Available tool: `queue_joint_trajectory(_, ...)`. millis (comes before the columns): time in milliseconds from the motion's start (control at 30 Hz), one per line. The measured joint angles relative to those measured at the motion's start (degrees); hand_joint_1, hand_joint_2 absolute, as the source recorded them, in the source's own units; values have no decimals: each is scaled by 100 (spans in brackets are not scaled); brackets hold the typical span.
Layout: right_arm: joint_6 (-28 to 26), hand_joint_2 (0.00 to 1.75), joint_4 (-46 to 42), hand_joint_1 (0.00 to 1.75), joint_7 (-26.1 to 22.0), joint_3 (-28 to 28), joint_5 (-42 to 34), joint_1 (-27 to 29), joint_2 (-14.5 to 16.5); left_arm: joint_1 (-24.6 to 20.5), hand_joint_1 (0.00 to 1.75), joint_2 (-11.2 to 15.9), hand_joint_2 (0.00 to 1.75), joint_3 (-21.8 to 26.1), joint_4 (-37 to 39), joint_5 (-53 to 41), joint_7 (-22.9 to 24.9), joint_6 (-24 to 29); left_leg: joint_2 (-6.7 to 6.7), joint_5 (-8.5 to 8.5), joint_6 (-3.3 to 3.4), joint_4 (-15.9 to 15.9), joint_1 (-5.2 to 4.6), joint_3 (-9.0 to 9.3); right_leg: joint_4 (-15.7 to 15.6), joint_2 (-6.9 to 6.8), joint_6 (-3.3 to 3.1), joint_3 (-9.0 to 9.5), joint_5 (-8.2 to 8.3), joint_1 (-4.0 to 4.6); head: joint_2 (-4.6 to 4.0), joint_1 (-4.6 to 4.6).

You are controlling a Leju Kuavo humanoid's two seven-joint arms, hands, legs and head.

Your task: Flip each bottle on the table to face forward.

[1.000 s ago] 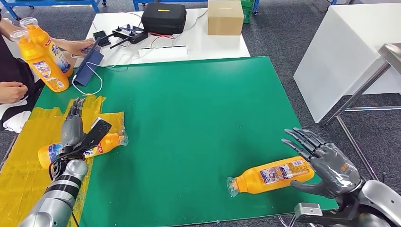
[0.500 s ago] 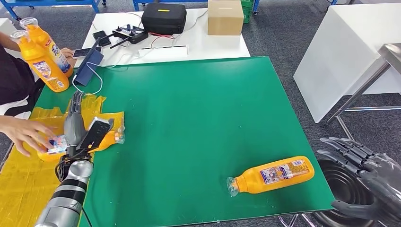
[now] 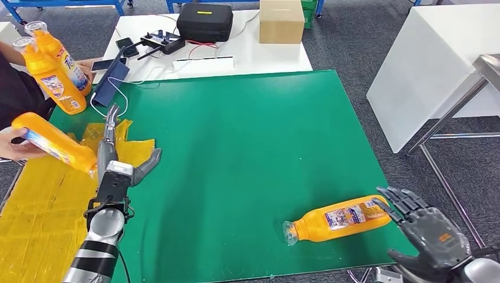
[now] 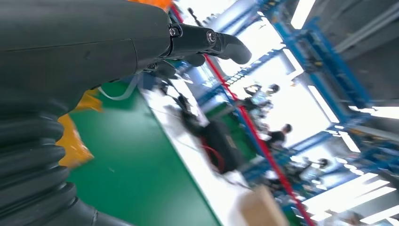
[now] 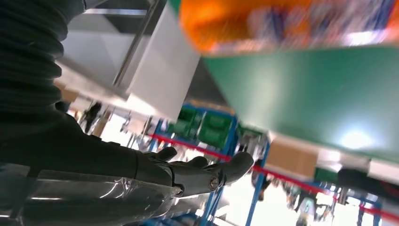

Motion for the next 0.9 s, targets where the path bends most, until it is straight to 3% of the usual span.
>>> queue_joint_trajectory(233, -214, 175, 574, 0, 338, 918, 46, -211, 51, 252, 0, -1, 175, -252, -685, 247, -44, -174, -1, 0, 0, -1, 2, -3, 1, 0, 1, -2, -2, 3, 0, -1)
queue_joint_trajectory(667, -225, 175, 837, 0, 364, 1317, 47, -311, 62, 325, 0, 2, 175, -341, -932, 269, -46, -195, -1, 0, 1, -1, -1, -2, 0, 0, 1, -1, -1, 0, 0, -1)
queue_joint_trajectory(900, -191, 175, 1186, 0, 609, 1444, 81, -502, 80, 325, 0, 3, 175, -335, -935, 449, -7, -251, -1, 0, 1, -1, -1, -4, 1, 0, 1, -1, -1, 0, 0, 1)
